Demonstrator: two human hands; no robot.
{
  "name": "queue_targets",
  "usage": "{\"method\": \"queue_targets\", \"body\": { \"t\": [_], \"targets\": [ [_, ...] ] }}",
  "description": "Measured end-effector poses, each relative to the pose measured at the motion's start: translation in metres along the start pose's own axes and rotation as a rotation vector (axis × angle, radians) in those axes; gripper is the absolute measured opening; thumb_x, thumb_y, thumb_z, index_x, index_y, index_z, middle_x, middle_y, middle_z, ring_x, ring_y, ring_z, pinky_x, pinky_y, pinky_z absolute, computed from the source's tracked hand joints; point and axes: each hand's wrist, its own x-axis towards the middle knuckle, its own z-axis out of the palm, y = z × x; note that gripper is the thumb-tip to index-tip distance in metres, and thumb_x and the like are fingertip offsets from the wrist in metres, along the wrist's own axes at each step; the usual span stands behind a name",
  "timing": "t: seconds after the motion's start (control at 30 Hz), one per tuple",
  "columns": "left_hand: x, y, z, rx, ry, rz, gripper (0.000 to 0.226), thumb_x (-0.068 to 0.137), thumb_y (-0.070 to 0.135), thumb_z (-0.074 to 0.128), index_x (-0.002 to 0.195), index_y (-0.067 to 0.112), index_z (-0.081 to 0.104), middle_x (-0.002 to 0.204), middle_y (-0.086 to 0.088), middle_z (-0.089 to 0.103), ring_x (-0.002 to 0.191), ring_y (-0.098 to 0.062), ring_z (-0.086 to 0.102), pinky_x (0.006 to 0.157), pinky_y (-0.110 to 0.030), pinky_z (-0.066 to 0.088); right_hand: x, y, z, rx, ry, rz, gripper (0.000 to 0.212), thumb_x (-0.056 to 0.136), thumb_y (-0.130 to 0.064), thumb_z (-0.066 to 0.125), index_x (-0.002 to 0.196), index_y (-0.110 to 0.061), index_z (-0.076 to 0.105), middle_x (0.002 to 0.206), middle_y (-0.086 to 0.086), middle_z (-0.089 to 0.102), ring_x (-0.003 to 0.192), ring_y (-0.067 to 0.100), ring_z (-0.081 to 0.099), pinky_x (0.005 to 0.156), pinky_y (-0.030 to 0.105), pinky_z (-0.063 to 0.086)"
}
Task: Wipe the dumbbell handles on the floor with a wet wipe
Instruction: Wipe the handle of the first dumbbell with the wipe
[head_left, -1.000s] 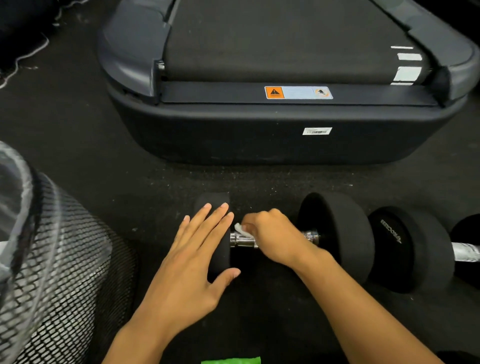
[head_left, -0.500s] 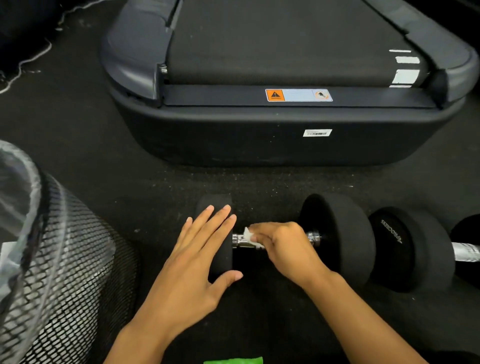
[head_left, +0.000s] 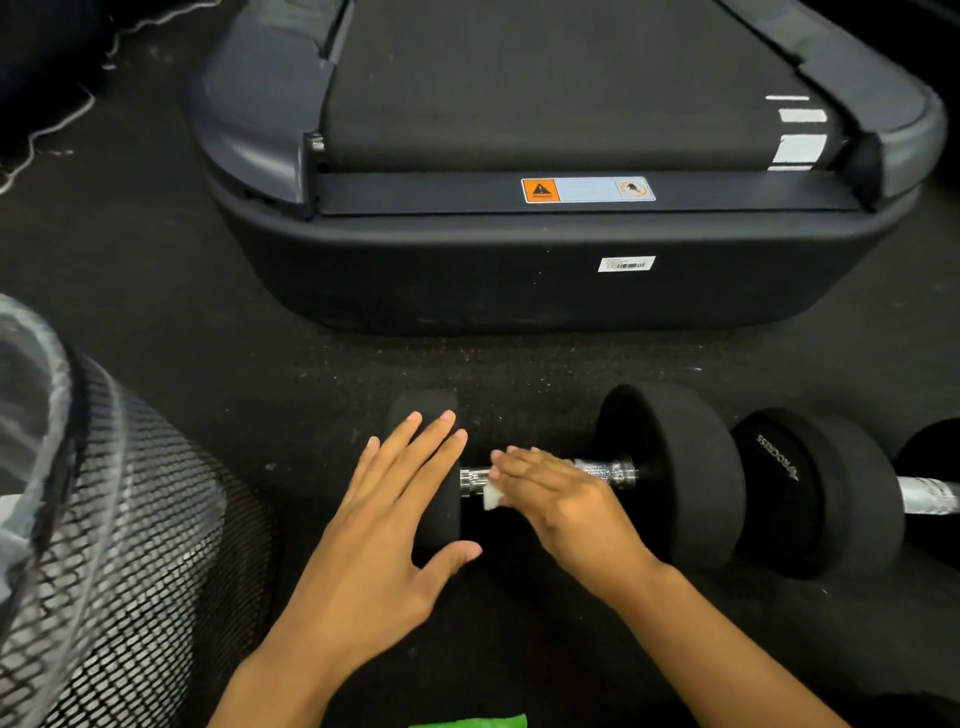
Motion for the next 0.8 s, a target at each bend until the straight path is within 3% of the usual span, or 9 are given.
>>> {"method": "queue_targets", "body": {
  "t": [0.1,0.17,0.27,0.43,0.53,0.6,0.7,0.8],
  "targets": [
    [0.001,-0.001,0.001,0.005,0.006,0.000,0.086,0.076,0.044,0.068,0.146,0.029,0.020,0.154,0.017,0.012,0.142,-0.006,0.003,0.114,-0.034,0.001,0.009,-0.009,0.006,-0.009,0.051,0.061,0.028,0.083,-0.016,0.055,0.104,-0.007,0.070,0.108,0.008,0.069,0.103,0.020,0.064,0.090,0.038,0.051],
    [0.002,-0.001,0.000,0.005,-0.003,-0.003,0.086,0.076,0.046,0.066,0.146,0.030,0.019,0.154,0.017,0.012,0.142,-0.005,0.003,0.113,-0.034,0.001,0.005,-0.013,0.013,0.000,0.031,0.030,0.028,0.080,-0.010,0.063,0.108,-0.006,0.068,0.114,0.009,0.066,0.109,0.022,0.061,0.095,0.038,0.047],
    [0.001,-0.001,0.000,0.002,-0.011,0.003,0.085,0.076,0.048,0.063,0.146,0.030,0.018,0.154,0.018,0.011,0.142,-0.005,0.002,0.114,-0.032,-0.001,-0.005,0.001,0.001,0.009,0.022,-0.018,0.028,0.085,-0.014,0.058,0.110,-0.008,0.068,0.117,0.008,0.065,0.112,0.020,0.059,0.099,0.035,0.044],
    [0.002,-0.001,0.001,0.007,0.006,0.002,0.088,0.075,0.042,0.070,0.146,0.029,0.019,0.154,0.017,0.012,0.142,-0.005,0.002,0.114,-0.030,-0.003,0.022,-0.014,-0.003,0.125,-0.004,0.203,0.024,0.085,-0.015,0.054,0.098,-0.007,0.071,0.101,0.008,0.071,0.097,0.023,0.066,0.092,0.038,0.049],
    [0.003,-0.002,0.001,-0.009,0.003,-0.001,0.089,0.074,0.042,0.071,0.146,0.030,0.020,0.154,0.019,0.012,0.142,-0.004,0.002,0.114,-0.031,-0.001,0.012,-0.011,0.001,0.033,-0.070,0.072,0.035,0.087,-0.023,0.044,0.107,-0.009,0.069,0.112,0.007,0.067,0.106,0.021,0.062,0.095,0.038,0.047],
    [0.002,-0.001,0.000,-0.013,0.009,0.000,0.089,0.074,0.043,0.070,0.146,0.030,0.020,0.154,0.020,0.011,0.142,-0.004,0.002,0.114,-0.031,-0.002,0.003,0.000,-0.005,0.027,-0.052,0.001,0.032,0.087,-0.020,0.048,0.109,-0.010,0.068,0.115,0.006,0.066,0.109,0.019,0.061,0.097,0.034,0.045],
    [0.002,-0.001,0.002,-0.006,0.021,0.007,0.089,0.074,0.042,0.070,0.146,0.030,0.020,0.154,0.018,0.012,0.142,-0.005,0.003,0.114,-0.032,-0.001,0.011,-0.001,-0.009,0.126,0.001,0.130,0.024,0.080,-0.008,0.061,0.102,-0.007,0.071,0.106,0.009,0.069,0.100,0.021,0.065,0.092,0.037,0.049],
    [0.002,-0.002,0.001,-0.013,0.016,-0.004,0.089,0.074,0.041,0.072,0.146,0.030,0.021,0.154,0.018,0.014,0.142,-0.005,0.004,0.114,-0.034,0.001,0.019,-0.016,-0.001,0.072,0.005,0.141,0.024,0.082,-0.012,0.055,0.098,-0.006,0.072,0.100,0.008,0.071,0.095,0.023,0.067,0.089,0.037,0.050]
  ]
}}
